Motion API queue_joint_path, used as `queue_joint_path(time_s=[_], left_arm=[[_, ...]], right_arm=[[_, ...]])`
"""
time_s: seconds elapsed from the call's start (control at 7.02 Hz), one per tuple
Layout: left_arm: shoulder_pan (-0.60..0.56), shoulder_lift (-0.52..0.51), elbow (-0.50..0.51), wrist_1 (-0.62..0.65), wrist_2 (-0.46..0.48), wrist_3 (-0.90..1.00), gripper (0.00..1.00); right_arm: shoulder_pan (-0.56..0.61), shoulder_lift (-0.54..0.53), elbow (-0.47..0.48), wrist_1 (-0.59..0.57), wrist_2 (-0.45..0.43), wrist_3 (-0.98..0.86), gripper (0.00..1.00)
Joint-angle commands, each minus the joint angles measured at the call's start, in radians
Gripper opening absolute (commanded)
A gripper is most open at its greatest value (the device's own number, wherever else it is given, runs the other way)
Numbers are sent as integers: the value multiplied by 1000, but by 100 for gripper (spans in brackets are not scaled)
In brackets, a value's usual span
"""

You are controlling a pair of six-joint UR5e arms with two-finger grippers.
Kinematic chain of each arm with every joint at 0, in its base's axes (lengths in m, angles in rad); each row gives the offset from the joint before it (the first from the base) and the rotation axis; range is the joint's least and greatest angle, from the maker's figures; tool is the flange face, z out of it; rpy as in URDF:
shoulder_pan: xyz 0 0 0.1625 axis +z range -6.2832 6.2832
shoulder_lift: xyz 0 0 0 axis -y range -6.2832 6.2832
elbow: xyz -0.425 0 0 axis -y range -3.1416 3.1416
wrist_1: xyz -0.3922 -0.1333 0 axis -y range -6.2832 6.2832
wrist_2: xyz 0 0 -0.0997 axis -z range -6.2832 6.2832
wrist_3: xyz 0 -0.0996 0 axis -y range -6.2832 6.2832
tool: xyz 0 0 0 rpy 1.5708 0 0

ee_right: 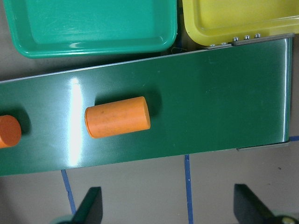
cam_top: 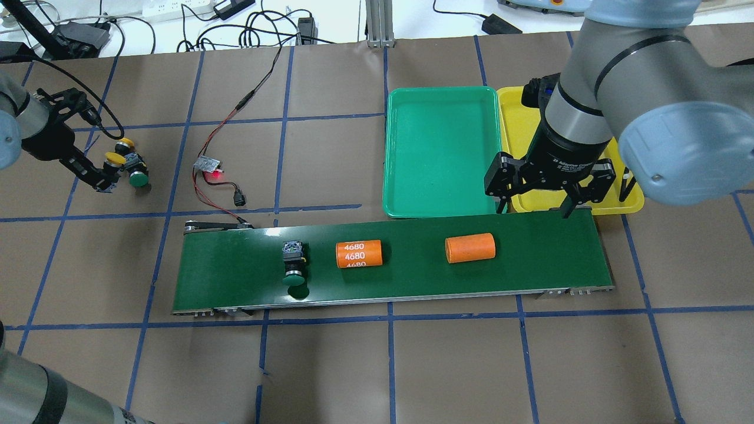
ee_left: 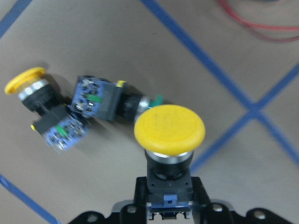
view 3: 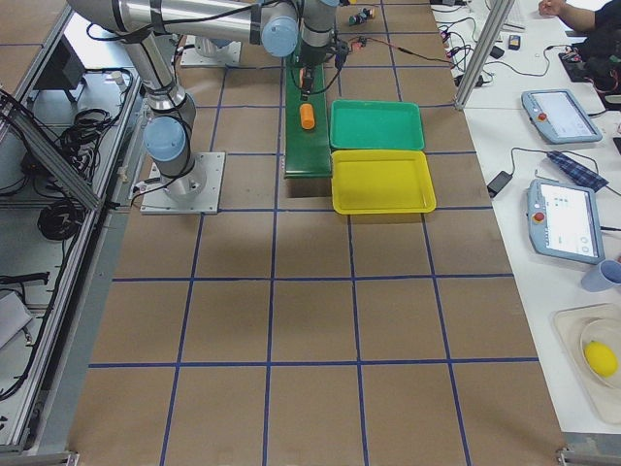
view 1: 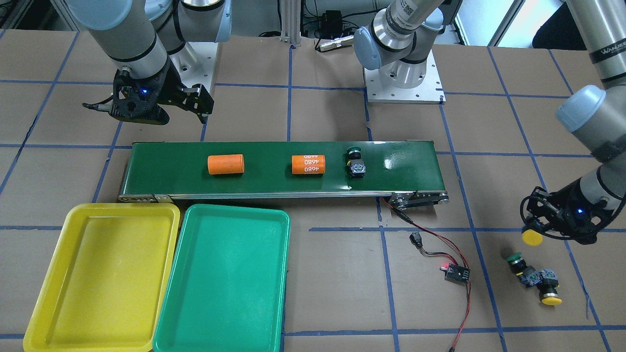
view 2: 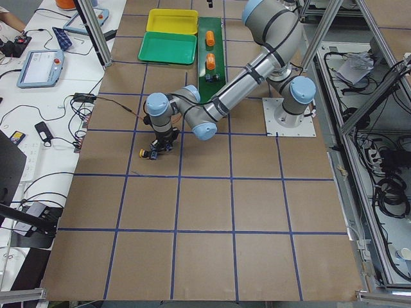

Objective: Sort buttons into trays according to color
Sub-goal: 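Grasp a yellow-capped push button from the pile with the left gripper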

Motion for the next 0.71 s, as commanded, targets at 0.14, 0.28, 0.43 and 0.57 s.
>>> queue_joint_path(time_s=[0.14, 0.28, 0.43, 0.57], left_arm=[[-248, 242, -250, -50, 89, -632, 0], [-291, 316, -339, -48, 88, -838, 0], [-332, 358, -403, -48, 83, -918, 0], [-354, 384, -435, -54, 81, -945, 0]], right_arm=[[42, 0, -1, -20, 5, 4, 100], [45, 0, -1, -22, 5, 2, 100], [45, -2, -1, -20, 5, 1, 100], [45, 0, -1, -20, 5, 1, 100]])
